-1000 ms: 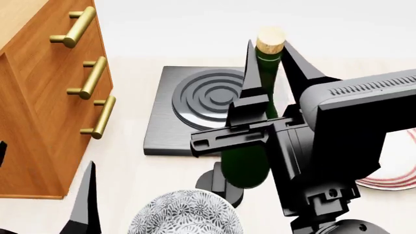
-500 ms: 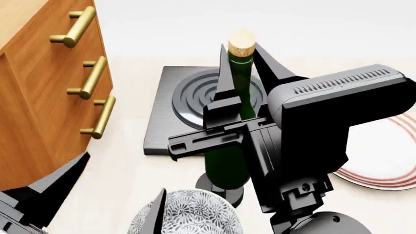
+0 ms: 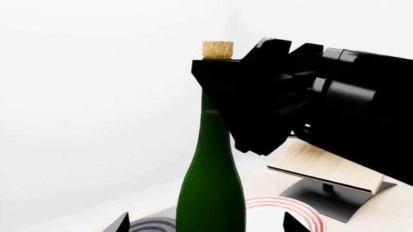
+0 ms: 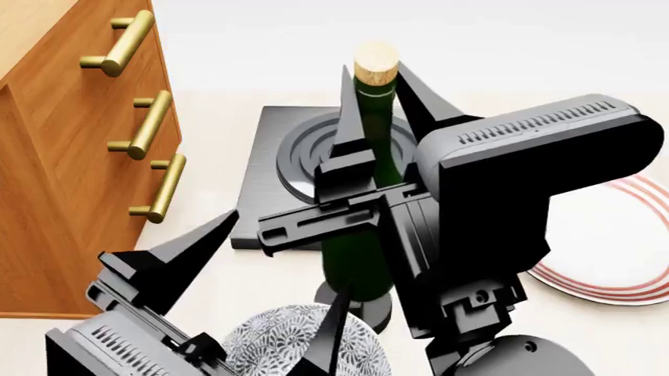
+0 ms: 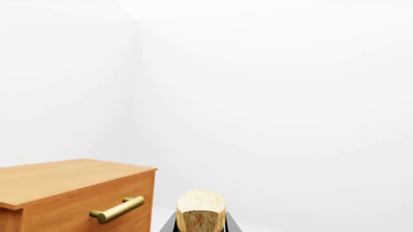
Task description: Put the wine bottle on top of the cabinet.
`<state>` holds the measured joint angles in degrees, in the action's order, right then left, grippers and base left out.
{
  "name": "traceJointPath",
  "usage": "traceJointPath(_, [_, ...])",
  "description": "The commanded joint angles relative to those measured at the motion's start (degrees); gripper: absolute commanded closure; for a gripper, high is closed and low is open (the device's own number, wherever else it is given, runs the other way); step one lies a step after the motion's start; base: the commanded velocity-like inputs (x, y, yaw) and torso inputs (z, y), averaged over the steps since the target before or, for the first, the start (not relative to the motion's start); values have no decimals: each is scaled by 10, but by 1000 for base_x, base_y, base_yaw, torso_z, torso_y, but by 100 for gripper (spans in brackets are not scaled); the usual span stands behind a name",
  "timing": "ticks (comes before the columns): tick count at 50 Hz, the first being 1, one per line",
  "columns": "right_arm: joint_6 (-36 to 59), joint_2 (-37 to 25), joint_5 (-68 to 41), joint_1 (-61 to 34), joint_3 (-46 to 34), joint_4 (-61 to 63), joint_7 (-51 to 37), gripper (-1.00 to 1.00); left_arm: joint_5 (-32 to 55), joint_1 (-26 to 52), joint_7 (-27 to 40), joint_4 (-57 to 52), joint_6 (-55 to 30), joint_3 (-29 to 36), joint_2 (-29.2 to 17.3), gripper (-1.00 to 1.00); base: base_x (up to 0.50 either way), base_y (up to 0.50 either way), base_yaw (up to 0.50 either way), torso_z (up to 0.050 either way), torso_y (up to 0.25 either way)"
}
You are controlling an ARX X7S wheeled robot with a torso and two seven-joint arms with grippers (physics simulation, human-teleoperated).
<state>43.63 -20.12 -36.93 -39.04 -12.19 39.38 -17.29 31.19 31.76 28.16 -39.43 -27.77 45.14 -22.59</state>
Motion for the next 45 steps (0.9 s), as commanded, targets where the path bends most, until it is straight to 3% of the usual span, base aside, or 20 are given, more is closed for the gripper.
traceJointPath(1, [16,4,5,-30,-3,7,-2,100,-10,26,-27,51,11,22,34,-100,0,0,0,0,0])
traceJointPath(45, [24,-10,-19,-30,-4,29,-10,100,-13,105,-73,168,20,36,97,-100,0,0,0,0,1])
